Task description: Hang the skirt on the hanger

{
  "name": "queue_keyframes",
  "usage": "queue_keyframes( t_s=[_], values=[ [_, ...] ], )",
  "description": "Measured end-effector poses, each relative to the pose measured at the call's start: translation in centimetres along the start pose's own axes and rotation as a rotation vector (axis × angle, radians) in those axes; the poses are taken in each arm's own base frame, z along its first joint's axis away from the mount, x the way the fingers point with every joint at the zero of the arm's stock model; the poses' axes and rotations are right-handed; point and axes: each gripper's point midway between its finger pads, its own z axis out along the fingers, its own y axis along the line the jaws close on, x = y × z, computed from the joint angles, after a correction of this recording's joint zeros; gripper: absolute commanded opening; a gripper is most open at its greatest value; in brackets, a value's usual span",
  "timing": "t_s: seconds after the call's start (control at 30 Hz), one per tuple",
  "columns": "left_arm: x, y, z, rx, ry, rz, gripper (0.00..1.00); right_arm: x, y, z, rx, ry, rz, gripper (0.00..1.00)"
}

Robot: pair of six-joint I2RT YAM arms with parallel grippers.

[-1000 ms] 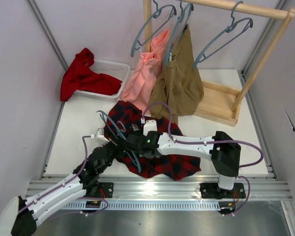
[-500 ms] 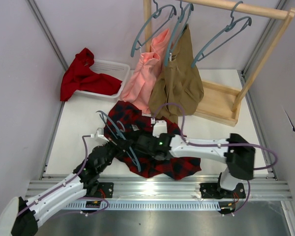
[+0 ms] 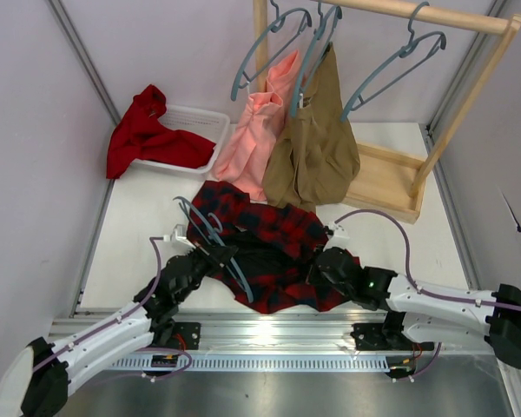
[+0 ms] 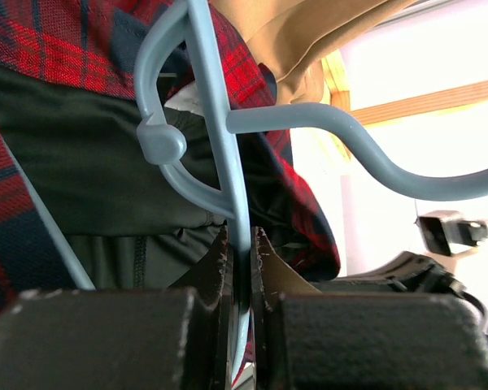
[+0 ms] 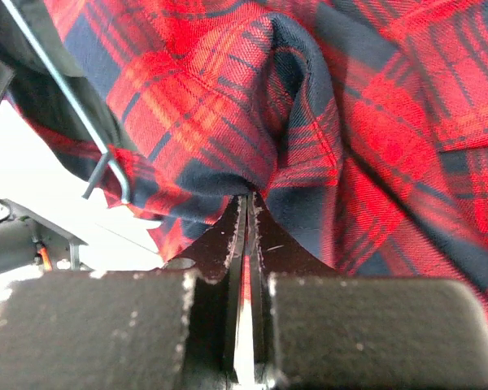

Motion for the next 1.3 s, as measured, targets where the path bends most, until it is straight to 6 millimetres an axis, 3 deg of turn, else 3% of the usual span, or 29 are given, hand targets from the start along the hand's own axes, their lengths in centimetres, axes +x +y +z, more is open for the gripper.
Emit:
queue_keyframes(
  t_s=[0.1,0.2,0.33,0.47,0.63,0.77,0.87,1.03,1.3],
  values=[
    [0.1,0.1,0.2,-0.003,0.002,0.0,0.0,0.0,-0.8,0.3,-0.005,0.01,-0.001,0.0],
    [0.1,0.1,0.3,-0.004,0.003,-0.001,0.0,-0.9,0.3,-0.1,0.024,0.041,-0.06,0.18],
    [0.2,0.2,0.4,-0.009,0.003,-0.005,0.0,-4.4,4.5,-2.0,-0.017,0.029,-0.126,0.42],
    [0.2,0.2,0.6,-0.011,0.003,-0.006,0.0,-7.4,9.3,-4.8,-0.13,0.005,-0.195,0.5],
    [0.3,0.2,0.8,-0.007,0.006,-0.007,0.0,-6.8,13.3,-6.3,-0.215,0.062,-0.336,0.5],
    [0.4,0.0,0.8,0.002,0.011,-0.009,0.0,-4.7,15.3,-3.9,-0.179,0.147,-0.516,0.48],
    [0.3,-0.3,0.7,0.013,0.008,-0.011,0.0,-2.1,14.5,-0.9,-0.106,0.235,-0.673,0.47],
    [0.0,-0.7,0.4,0.027,0.001,-0.014,0.0,0.6,10.9,2.6,0.024,0.384,-0.913,0.45],
    [-0.5,-0.7,0.0,0.03,-0.014,-0.018,0.0,0.1,8.3,3.3,0.055,0.468,-1.189,0.49]
  ],
)
